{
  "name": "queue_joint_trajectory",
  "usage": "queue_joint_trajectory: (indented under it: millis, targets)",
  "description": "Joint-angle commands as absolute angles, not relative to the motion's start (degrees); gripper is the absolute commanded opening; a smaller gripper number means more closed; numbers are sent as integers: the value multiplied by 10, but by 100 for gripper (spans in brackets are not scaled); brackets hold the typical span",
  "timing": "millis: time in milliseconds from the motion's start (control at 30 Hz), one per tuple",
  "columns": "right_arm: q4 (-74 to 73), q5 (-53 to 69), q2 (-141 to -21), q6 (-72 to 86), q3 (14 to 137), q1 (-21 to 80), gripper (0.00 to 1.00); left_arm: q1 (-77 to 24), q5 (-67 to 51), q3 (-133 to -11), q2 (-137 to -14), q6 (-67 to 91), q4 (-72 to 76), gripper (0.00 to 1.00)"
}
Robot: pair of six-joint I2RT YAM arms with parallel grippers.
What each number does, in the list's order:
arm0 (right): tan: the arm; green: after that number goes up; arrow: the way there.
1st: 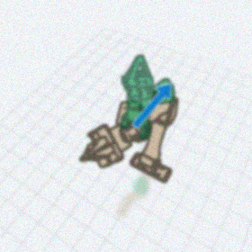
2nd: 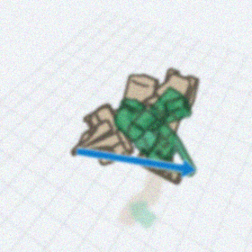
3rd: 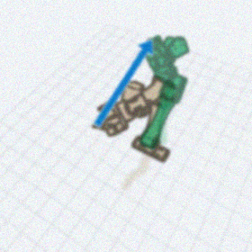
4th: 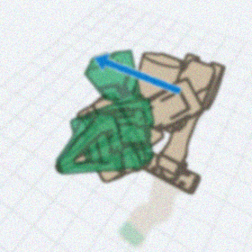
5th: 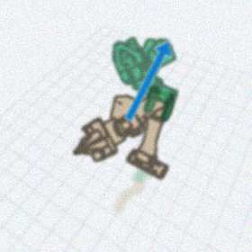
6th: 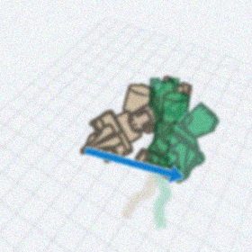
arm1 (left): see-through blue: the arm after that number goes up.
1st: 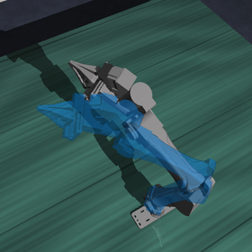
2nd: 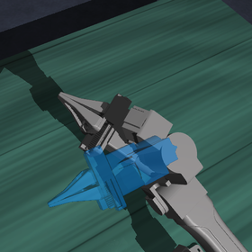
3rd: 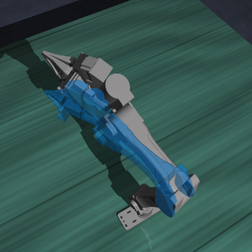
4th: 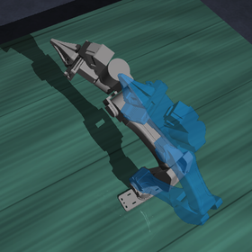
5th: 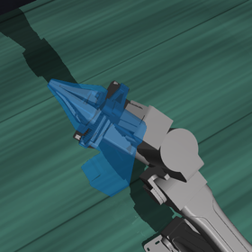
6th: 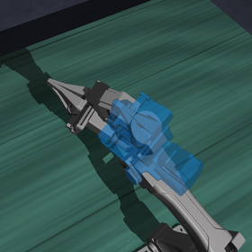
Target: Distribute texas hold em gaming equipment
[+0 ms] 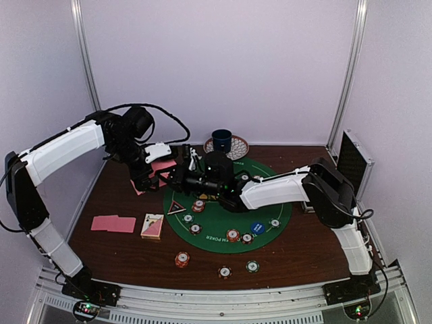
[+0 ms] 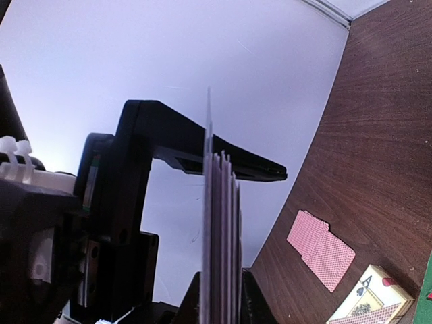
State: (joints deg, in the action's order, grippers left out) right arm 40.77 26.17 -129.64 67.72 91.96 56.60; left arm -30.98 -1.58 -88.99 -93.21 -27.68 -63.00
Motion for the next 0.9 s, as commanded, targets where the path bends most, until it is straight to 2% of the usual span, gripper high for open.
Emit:
queue_joint_trajectory:
  millis: [0, 700, 867]
  targets:
    - [445, 284, -1269, 681, 936, 571, 0, -311, 12, -875, -924, -282, -598, 98]
    - [425, 278, -1270, 680, 941, 571, 0, -311, 0, -907, -927, -289, -579, 97]
    - [426, 274, -1273, 691, 940, 571, 4, -311, 0, -912, -929, -295, -578, 84]
